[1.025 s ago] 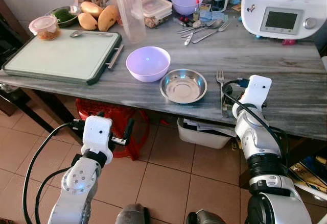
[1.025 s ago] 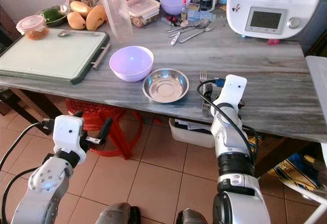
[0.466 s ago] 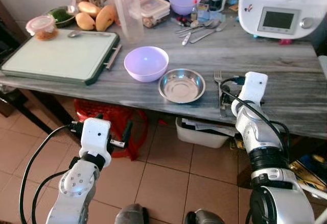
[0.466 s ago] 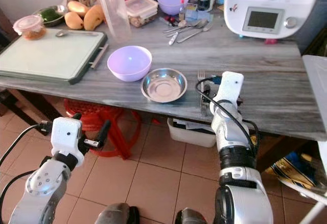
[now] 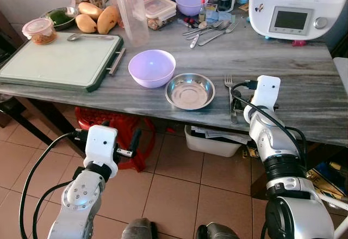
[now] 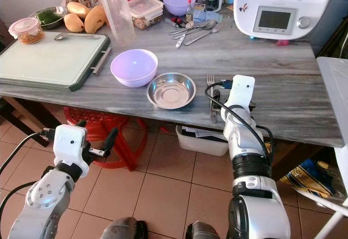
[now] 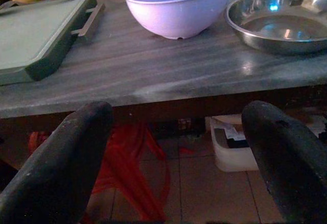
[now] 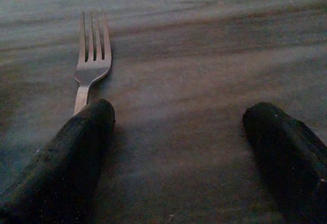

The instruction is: Setting the table

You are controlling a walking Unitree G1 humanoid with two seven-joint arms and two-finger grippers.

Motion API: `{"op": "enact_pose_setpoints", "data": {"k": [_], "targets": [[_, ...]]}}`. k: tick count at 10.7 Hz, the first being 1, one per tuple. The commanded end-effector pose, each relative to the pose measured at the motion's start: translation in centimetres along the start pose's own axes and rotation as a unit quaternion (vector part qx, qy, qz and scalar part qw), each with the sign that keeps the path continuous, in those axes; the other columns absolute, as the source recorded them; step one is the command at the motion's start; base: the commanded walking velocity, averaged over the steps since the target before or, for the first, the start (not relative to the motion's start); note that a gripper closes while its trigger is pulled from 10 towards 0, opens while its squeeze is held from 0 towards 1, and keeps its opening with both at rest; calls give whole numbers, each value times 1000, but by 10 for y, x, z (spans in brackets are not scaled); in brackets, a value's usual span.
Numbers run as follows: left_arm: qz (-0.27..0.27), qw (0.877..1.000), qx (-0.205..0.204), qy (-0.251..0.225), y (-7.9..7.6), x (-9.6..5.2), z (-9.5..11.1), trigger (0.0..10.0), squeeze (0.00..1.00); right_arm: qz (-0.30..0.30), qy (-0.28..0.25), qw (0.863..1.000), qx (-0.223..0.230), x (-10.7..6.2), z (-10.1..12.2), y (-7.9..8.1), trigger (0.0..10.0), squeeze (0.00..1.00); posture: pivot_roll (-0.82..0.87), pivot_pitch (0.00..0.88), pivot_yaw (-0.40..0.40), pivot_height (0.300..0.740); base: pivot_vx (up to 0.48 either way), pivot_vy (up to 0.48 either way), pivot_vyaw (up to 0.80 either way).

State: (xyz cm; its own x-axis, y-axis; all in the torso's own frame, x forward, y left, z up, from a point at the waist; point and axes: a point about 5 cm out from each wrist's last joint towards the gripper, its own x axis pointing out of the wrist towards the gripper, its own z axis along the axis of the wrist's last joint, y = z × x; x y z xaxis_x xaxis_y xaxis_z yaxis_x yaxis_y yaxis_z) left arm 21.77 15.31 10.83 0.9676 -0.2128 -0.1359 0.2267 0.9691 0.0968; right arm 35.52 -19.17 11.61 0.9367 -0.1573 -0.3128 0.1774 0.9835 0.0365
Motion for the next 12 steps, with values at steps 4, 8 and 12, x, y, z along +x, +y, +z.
{"op": "enact_pose_setpoints", "data": {"k": [4, 8, 12], "targets": [[0, 1000, 5, 2, 1, 1, 1, 10000, 0, 37, 17, 999, -5, 2, -4, 15, 10000, 0, 111, 78, 70, 740, 0, 0, 0], [1, 1000, 4, 1, 1, 2, 1, 10000, 0, 40, 16, 999, -8, 2, -5, 13, 10000, 0, 111, 76, 68, 740, 0, 0, 0], [-1, 1000, 1, -8, 1, 6, 4, 10000, 0, 18, -18, 999, -21, -5, 7, -1, 10000, 0, 99, 56, 71, 740, 0, 0, 0]]}}
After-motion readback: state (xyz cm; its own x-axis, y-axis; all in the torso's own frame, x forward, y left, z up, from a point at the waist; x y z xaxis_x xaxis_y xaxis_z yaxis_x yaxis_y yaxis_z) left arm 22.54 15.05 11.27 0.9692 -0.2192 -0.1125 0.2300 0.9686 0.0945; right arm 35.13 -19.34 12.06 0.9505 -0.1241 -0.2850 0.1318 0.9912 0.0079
